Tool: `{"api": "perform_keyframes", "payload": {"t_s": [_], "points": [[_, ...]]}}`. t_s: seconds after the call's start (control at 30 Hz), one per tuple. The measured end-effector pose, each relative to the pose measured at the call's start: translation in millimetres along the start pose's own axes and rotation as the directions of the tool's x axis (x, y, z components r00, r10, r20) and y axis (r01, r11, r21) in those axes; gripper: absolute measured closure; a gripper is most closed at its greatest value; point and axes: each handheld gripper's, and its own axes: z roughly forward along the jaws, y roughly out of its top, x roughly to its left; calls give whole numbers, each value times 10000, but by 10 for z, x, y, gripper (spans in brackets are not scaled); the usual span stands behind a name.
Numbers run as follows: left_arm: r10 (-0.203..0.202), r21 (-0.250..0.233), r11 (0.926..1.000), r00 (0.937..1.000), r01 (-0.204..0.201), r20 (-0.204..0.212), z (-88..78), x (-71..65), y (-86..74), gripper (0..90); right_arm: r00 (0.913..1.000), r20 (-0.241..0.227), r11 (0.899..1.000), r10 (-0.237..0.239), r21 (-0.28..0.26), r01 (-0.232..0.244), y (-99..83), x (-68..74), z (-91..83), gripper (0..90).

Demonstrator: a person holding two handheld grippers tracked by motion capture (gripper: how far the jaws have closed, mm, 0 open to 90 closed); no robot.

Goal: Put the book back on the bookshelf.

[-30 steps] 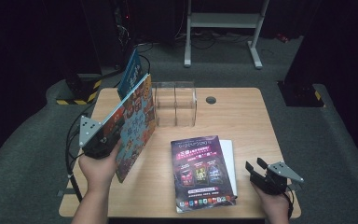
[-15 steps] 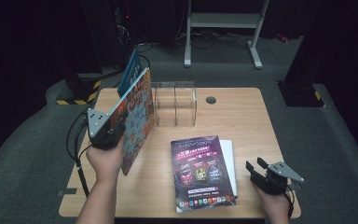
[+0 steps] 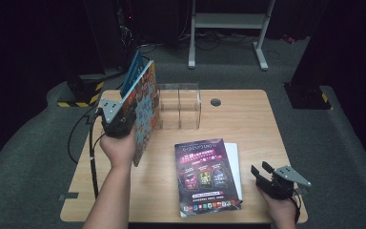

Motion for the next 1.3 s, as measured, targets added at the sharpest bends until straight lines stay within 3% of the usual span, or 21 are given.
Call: {"api": "perform_keyframes", "payload": {"t_s": [0.3,0.87,1.3], "points": [[-177,-258,9995,9996,172,-197,110,-28,-37,812,10000,-21,10000,24,-23,-24,-6,15,-9,486],[-7,-584,9983,9960,-45,-891,404,-140,-174,812,9999,-123,10000,-90,39,91,-23,47,-5,492],[-113,-714,9974,9948,41,-1007,536,-132,-263,812,9998,-153,9999,-156,60,157,-38,80,-2,504]]}}
